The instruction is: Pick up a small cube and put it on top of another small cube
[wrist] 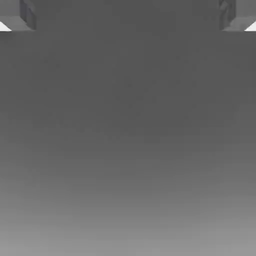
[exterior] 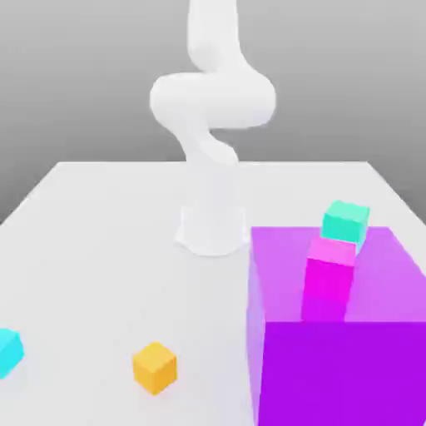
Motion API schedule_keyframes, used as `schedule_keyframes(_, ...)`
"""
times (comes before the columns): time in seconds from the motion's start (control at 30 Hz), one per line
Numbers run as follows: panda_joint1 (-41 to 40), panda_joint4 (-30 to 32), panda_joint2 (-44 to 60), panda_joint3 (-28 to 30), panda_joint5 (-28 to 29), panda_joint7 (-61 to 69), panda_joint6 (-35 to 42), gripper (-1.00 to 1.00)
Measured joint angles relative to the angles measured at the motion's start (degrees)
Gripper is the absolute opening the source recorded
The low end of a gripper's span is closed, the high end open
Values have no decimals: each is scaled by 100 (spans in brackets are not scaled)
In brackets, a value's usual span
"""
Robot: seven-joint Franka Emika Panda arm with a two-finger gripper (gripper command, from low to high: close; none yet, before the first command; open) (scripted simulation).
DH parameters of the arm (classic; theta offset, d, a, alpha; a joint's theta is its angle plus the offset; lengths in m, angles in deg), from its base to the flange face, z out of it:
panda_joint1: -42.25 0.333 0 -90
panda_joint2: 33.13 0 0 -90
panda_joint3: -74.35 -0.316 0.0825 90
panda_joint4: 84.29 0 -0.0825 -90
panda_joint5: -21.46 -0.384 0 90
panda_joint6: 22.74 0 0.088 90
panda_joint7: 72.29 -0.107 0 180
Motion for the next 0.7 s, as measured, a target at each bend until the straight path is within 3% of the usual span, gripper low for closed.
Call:
schedule_keyframes(0.43, -1892, 112, 2755, -67, 815, -3248, -832, 0)
schedule_keyframes(0.7, -2736, 197, 4383, 355, 682, -4775, -1392, 0)
